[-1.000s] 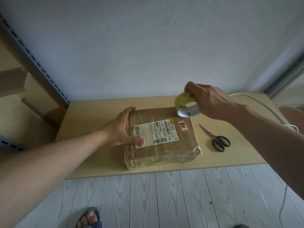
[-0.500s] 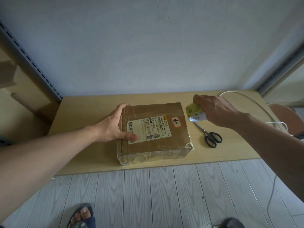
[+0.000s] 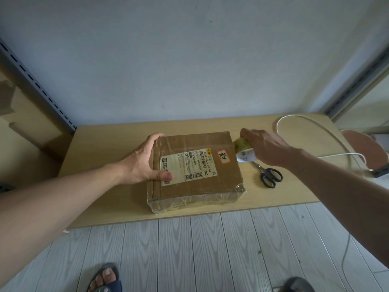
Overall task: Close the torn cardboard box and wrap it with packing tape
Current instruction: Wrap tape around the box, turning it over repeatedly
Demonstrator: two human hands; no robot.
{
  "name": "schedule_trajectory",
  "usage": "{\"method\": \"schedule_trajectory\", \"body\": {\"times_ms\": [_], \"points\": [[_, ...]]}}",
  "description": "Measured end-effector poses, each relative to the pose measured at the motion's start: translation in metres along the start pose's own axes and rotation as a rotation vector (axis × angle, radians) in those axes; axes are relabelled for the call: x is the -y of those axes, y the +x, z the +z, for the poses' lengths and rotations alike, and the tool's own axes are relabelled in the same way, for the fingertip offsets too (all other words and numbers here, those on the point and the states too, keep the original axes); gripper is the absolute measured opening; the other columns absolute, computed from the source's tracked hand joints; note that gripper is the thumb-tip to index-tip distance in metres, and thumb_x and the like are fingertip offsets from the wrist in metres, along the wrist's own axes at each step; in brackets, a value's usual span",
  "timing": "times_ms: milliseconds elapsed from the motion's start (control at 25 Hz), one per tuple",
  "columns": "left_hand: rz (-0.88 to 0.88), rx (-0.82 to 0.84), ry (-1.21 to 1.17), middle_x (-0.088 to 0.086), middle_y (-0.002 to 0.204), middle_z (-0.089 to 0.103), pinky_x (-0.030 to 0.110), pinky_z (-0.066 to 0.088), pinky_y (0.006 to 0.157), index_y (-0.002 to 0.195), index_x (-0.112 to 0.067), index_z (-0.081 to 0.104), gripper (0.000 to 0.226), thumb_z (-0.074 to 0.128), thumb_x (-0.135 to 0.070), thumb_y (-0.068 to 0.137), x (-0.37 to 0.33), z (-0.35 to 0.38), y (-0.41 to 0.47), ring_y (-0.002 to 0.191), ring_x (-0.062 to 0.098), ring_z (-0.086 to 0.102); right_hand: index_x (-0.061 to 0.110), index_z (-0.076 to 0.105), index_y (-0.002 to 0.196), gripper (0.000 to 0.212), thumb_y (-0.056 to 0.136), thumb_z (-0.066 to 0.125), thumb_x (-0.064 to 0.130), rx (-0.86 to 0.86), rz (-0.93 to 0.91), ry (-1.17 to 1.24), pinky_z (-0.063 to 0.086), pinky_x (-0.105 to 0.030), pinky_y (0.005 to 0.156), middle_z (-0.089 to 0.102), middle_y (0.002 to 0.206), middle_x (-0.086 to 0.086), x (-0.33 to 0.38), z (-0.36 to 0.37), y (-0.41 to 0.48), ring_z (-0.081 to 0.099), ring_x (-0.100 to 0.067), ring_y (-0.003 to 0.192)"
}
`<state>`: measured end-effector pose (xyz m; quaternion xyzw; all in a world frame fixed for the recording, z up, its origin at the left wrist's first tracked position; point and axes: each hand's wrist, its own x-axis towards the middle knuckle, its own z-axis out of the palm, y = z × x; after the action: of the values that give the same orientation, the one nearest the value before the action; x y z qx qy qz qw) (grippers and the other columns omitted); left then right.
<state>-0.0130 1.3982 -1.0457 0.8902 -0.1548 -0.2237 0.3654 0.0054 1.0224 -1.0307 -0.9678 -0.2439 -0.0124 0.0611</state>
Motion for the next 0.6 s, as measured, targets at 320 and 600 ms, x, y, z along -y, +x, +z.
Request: {"method": "schedule_trajectory", "body": {"times_ms": [320, 600], "points": [[0.031, 0.125, 0.718, -0.003, 0.152, -0.051, 0.073, -0.014, 0.113, 0.154, -0.027, -0.030, 0.138, 0.009, -0.109, 0.049, -0.053, 0.001, 0.015, 0.145, 0.023, -0.038, 0.023, 0.032, 0.094, 0.031, 0.092, 0.050, -0.002, 0.107, 0.177, 0.153, 0.031, -0.029, 0.045, 0.050, 0.083, -0.002, 0.008, 0.020, -0.003, 0.045, -0.018, 0.059], [0.060, 0.230, 0.731, 0.013, 0.150, -0.049, 0.072, -0.020, 0.111, 0.152, -0.016, -0.031, 0.156, 0.055, -0.100, 0.052, -0.169, 0.105, 0.072, 0.139, 0.037, -0.044, 0.013, 0.047, 0.108, 0.031, 0.082, 0.045, -0.004, 0.066, 0.179, 0.273, 0.048, -0.043, 0.063, 0.056, 0.093, -0.009, 0.003, 0.026, -0.008, 0.056, -0.032, 0.078]]}}
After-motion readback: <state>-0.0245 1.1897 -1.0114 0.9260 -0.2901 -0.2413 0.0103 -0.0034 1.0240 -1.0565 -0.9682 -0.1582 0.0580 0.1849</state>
